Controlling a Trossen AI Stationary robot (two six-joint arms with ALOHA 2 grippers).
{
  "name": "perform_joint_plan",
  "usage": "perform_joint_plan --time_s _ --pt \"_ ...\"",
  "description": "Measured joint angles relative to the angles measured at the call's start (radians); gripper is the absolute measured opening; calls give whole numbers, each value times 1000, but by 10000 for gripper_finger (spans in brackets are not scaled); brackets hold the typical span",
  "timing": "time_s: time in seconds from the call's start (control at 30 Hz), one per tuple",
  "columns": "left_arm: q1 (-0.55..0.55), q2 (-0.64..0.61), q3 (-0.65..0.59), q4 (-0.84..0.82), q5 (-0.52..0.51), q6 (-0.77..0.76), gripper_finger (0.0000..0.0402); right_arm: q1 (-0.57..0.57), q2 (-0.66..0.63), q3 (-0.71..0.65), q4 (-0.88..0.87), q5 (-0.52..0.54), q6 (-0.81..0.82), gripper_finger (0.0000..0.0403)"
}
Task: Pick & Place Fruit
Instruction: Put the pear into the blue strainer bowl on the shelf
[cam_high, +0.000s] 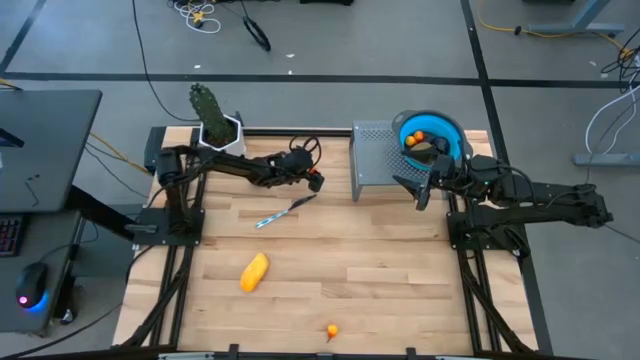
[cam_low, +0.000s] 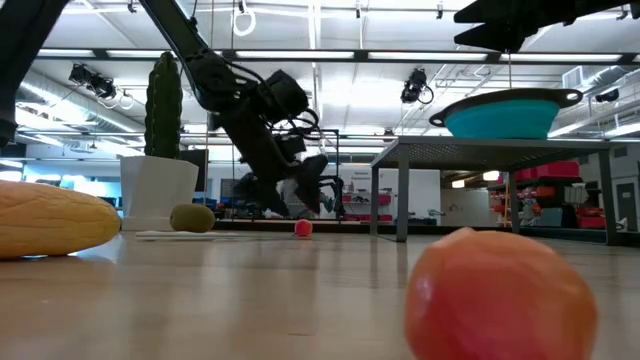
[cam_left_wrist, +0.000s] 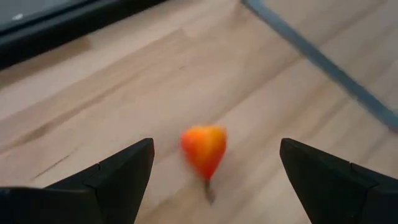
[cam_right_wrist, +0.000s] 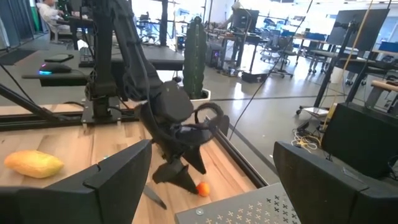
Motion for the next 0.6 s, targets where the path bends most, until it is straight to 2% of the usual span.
perform_joint_plan --time_s 0.2,0.6 --pt "19 70 -3 47 12 6 359 0 0 0 0 0 0 348" --pt "25 74 -3 65 -14 3 359 0 0 0 0 0 0 348"
